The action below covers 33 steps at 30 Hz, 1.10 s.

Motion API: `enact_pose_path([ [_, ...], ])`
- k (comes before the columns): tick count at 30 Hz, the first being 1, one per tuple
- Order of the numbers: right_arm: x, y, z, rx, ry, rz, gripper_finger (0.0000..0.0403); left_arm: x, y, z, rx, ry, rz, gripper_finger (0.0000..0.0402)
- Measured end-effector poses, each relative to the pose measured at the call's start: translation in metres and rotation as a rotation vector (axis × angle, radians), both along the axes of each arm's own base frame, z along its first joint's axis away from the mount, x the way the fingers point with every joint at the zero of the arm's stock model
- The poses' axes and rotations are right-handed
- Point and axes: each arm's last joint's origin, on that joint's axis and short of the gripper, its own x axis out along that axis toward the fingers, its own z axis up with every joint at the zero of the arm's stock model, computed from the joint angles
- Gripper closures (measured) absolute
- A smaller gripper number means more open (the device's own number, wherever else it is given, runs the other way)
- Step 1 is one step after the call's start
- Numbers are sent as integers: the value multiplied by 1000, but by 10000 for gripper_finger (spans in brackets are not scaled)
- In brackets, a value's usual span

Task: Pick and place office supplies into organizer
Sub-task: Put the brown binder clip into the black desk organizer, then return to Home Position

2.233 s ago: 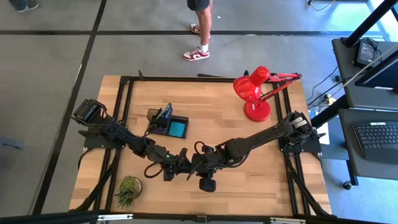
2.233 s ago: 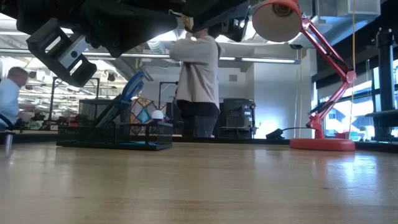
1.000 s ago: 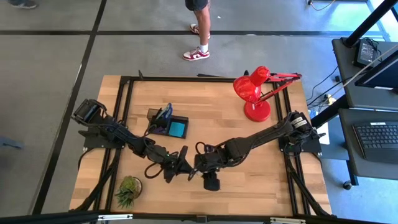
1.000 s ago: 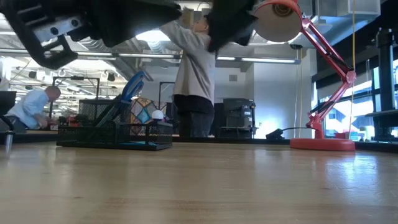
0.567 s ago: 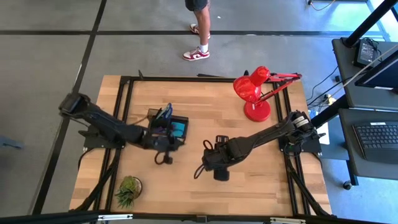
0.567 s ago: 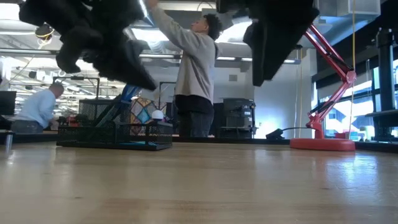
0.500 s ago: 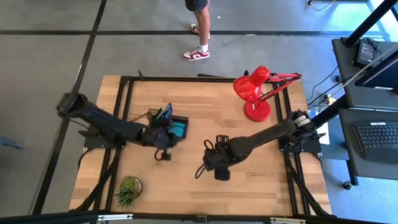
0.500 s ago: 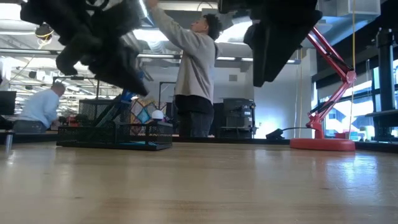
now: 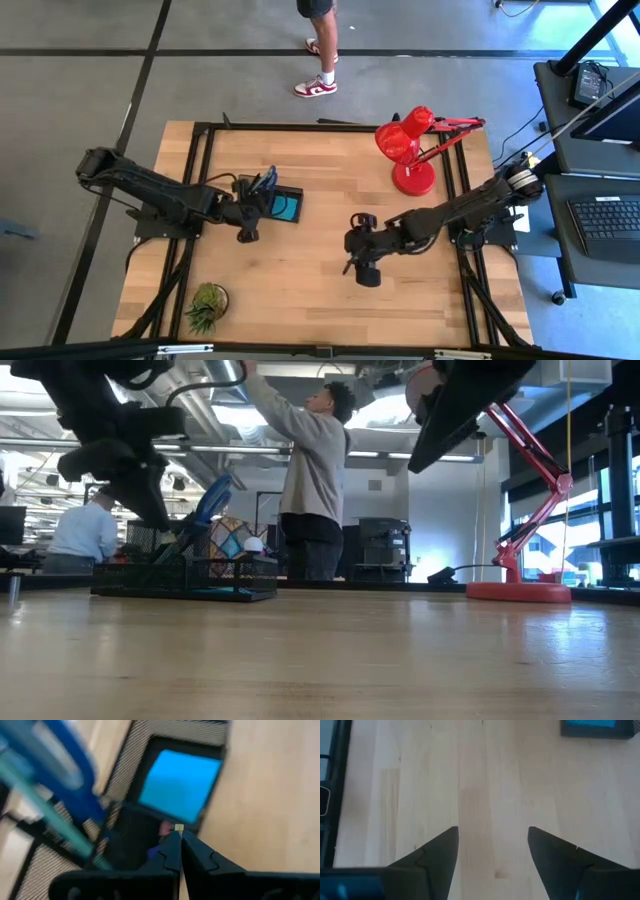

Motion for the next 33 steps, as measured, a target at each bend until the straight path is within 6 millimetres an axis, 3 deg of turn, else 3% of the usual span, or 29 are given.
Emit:
enact_pose_path([
  [9, -19, -7, -14, 19, -44, -2, 161, -7, 15, -15, -25, 60, 114, 399],
  [16, -20, -8, -12, 25, -63, 1, 161, -9, 23, -20, -42, 60, 172, 391],
  [27, -20, -8, -12, 22, -62, 5, 161, -9, 23, -20, -94, 66, 149, 323],
  [33, -25, -9, 0, -2, -107, 93, 161, -15, 19, -2, -170, -52, 99, 318],
])
